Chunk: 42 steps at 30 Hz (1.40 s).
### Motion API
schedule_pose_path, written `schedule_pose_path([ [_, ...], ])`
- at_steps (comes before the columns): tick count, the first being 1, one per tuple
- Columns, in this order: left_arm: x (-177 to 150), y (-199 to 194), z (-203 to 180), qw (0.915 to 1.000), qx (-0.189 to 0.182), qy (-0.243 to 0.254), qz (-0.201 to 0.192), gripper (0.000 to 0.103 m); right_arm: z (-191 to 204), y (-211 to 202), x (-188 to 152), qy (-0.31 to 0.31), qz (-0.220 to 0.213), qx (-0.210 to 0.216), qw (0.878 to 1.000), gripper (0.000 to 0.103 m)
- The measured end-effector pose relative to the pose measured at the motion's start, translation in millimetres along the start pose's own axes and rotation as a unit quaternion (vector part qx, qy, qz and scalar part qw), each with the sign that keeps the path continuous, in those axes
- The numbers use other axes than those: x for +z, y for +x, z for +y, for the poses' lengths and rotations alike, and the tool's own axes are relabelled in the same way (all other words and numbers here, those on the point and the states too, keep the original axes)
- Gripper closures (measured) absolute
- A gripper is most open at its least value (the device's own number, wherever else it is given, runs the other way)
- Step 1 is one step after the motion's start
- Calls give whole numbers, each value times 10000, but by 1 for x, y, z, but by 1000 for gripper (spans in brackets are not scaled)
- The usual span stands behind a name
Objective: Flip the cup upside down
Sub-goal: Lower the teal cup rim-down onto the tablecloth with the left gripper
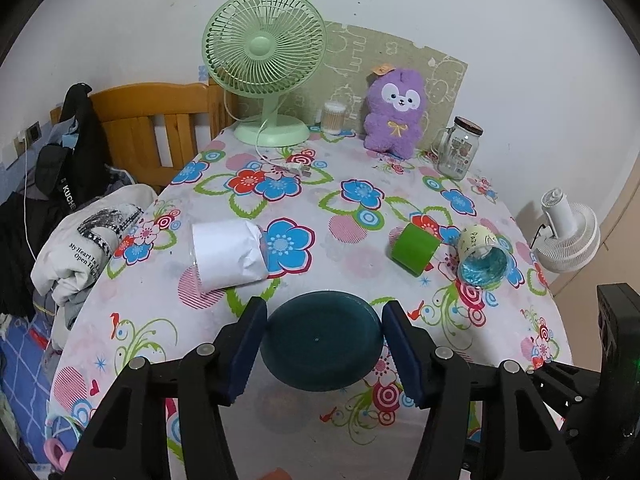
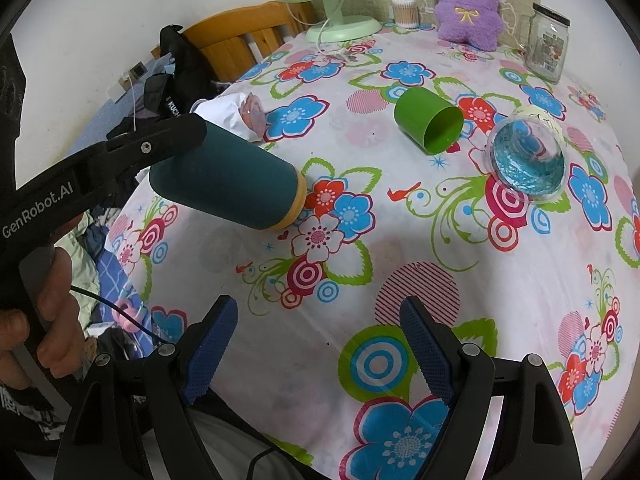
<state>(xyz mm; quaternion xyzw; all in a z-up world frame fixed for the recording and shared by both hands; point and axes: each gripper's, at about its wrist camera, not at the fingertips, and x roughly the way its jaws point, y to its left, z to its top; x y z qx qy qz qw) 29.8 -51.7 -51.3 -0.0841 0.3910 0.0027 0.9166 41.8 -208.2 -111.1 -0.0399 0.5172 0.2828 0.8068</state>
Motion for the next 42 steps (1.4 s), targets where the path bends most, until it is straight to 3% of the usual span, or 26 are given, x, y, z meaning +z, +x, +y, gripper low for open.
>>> schedule_pose_path([
  [13,2,2,-3,10000,-56,22,15,41,-2,0,2,-12,0,-4,10000,18],
  [17,1,3,-4,10000,-29,86,36,27,-1,1,1,-26,17,-13,10000,18],
  [21,0,4,-4,9999,-60,95,66,23,-1,1,2,-31,14,-13,10000,18],
  [25,0,5,-3,9999,12,98,82,12,0,1,2,-31,26,-24,10000,18],
  [42,-1,6,-3,9999,-21,72,112,10,-1,1,3,-6,12,-39,10000,18],
])
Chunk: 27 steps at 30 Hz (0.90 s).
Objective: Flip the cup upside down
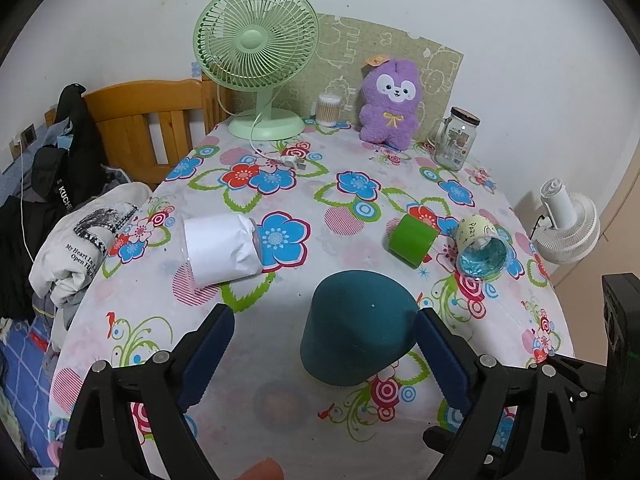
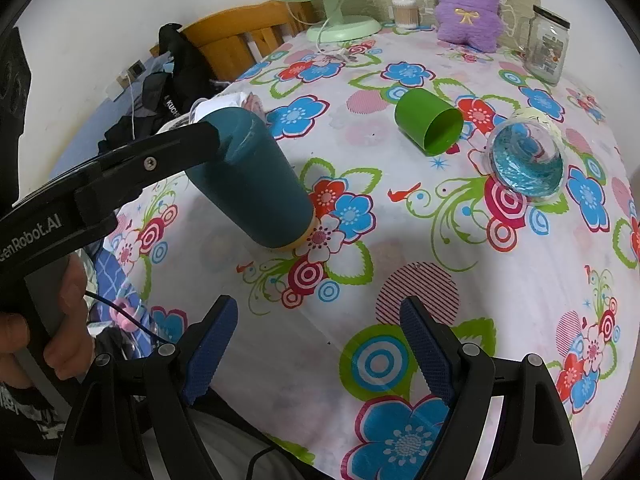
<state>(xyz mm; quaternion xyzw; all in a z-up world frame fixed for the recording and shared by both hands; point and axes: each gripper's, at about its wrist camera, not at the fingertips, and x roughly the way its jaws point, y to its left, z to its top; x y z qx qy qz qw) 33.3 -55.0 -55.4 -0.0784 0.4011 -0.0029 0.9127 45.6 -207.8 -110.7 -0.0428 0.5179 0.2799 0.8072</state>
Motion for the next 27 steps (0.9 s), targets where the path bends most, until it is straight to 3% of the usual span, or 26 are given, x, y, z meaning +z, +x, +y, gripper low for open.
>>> schedule_pose_path([
  [16,1,-18,8,9998,-12,-63,-199,8,12,-19,10,-111,-269,-132,9995,18],
  [27,8,-39,11,9984,50,17,-568,4,13,-35,20,25,-618,-419,9972,18],
])
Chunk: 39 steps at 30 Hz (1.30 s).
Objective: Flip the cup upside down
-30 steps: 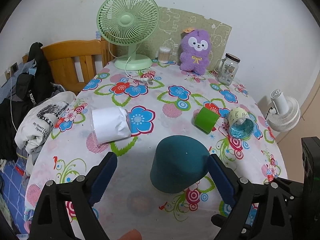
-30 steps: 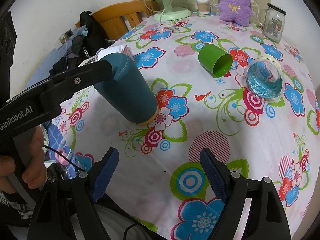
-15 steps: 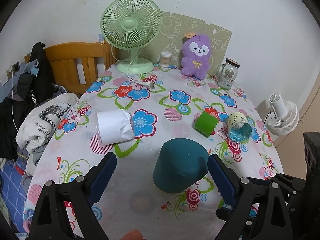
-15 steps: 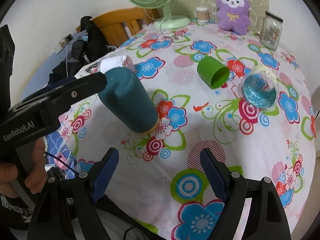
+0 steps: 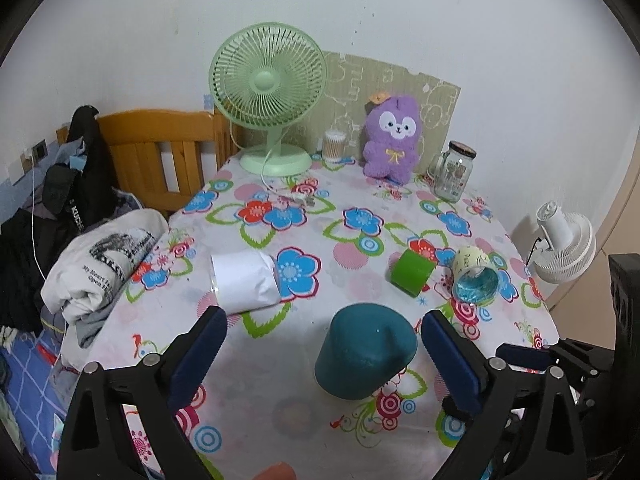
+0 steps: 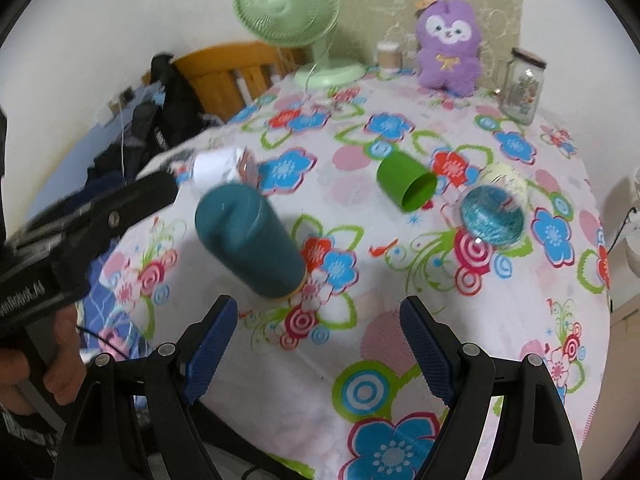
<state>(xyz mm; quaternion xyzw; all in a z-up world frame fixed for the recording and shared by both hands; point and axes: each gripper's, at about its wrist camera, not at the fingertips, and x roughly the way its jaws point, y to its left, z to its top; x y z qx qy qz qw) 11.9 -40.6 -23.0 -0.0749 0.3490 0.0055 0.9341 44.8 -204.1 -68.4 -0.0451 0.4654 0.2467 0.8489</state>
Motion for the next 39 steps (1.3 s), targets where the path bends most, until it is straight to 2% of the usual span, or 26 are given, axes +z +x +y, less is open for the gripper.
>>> schedule_pose_path([
  [8,7,-12,3,9996,-13,-7,-266,0,-9,-31,11,343,-774,-57,9964,17],
  [11,10,-17,7,9992,12,-29,-399,0,-10,-40,13,388,-989,-87,9943,12],
  [18,17,-26,12,9980,53,-49,-631,0,-1,-52,16,269,-1313,-168,9908,10],
  [23,21,-36,13,9960,68,-22,-887,0,9,-63,18,90,-1590,-90,9872,1],
  [28,22,-42,14,9949,64,-7,-1009,0,15,-81,17,37,-2112,-104,9774,0],
  [31,21,-43,15,9950,54,-13,-993,0,18,-86,19,5,-2201,-82,9754,0],
  [35,20,-43,14,9953,28,-4,-969,0,20,-81,20,-1,-2118,-235,9770,0],
  [39,20,-43,14,9953,19,4,-964,0,19,-79,20,50,-2067,-176,9782,0],
])
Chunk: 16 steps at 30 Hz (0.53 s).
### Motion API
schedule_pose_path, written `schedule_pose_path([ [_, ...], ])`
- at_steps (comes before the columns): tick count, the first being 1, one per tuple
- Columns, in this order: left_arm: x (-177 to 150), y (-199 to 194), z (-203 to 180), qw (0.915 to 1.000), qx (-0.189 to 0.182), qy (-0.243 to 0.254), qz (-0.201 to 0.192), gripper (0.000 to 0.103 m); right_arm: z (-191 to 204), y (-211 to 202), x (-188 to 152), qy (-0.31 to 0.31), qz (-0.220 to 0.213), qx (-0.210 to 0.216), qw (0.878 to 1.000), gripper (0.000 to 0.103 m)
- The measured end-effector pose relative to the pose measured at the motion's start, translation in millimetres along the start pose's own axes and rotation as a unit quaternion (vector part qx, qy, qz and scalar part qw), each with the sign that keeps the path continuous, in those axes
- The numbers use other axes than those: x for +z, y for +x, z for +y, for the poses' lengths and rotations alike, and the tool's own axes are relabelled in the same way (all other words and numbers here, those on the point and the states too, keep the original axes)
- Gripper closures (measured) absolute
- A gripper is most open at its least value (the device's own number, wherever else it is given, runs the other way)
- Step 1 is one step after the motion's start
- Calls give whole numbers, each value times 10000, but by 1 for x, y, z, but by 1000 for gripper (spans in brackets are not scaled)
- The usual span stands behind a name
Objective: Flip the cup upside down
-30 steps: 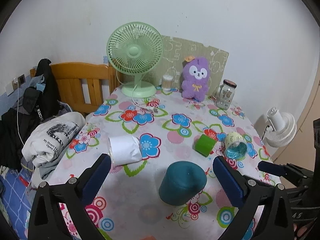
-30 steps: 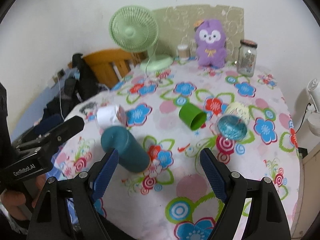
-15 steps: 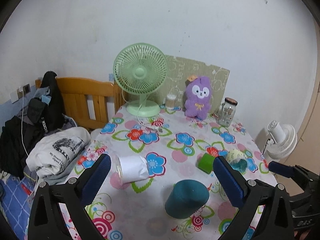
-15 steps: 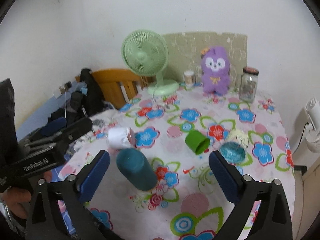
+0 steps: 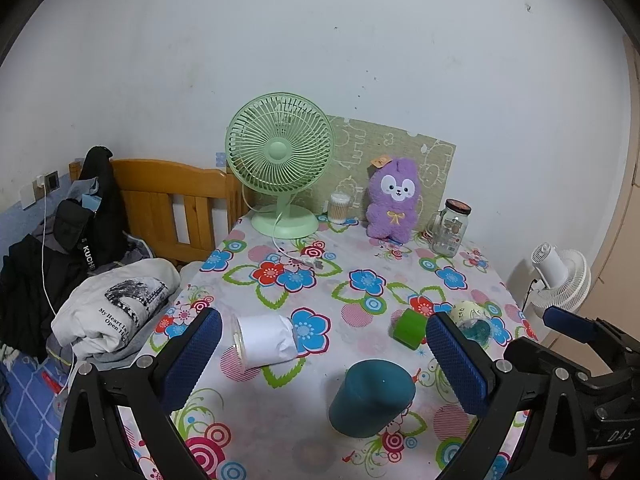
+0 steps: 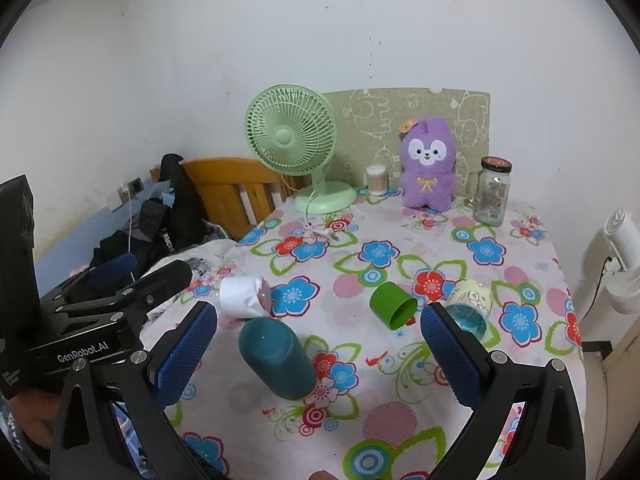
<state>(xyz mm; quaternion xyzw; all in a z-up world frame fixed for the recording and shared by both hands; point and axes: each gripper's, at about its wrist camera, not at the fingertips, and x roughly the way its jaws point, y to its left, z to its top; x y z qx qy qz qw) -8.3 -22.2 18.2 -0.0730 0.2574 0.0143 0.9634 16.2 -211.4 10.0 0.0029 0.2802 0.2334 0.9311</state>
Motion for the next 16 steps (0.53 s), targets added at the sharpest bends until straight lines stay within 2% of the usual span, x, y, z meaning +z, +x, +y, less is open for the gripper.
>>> schedule_pose_path([
  [16,0,0,-6,9999,-5,127,-72,0,3,1,-1,-55,-12,12,10000,0],
])
